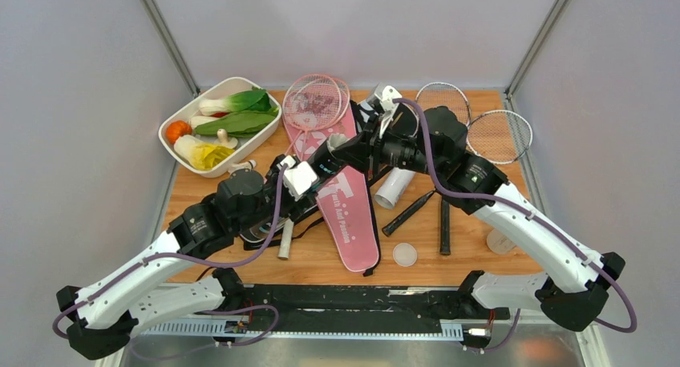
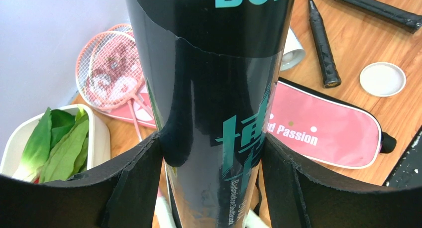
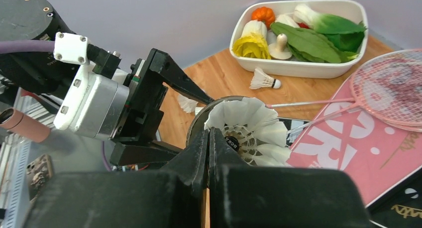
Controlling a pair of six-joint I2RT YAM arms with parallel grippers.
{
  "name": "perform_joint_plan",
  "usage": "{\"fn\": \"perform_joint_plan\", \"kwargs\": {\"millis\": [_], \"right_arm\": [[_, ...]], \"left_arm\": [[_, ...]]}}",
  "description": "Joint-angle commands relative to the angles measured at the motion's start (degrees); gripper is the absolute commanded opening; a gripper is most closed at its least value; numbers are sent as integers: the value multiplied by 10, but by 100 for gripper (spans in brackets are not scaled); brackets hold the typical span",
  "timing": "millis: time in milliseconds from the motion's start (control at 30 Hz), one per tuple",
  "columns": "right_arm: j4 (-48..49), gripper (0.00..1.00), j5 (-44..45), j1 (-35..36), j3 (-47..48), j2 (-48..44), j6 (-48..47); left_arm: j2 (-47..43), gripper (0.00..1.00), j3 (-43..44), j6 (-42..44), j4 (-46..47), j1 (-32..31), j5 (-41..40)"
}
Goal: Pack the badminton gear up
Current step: Place the shuttlecock at the shuttle tube.
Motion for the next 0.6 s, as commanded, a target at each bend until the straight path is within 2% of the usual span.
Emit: {"fn": "perform_joint_plan", "kwargs": {"millis": [0,267,433,567], "right_arm": [[14,1,-47,4,-9,10,43],[15,5,-82,3,-16,24,71],[9,29,-78,2,-2,17,110],[1,42,-63,-4,7,9,139]], "left_arm": [[-25,0,-10,13,94,1,22],[-28,0,-14,28,103,2,28],[-25,0,-13,32,98,1,18],[-33,0,-19,36,98,2,12]]}}
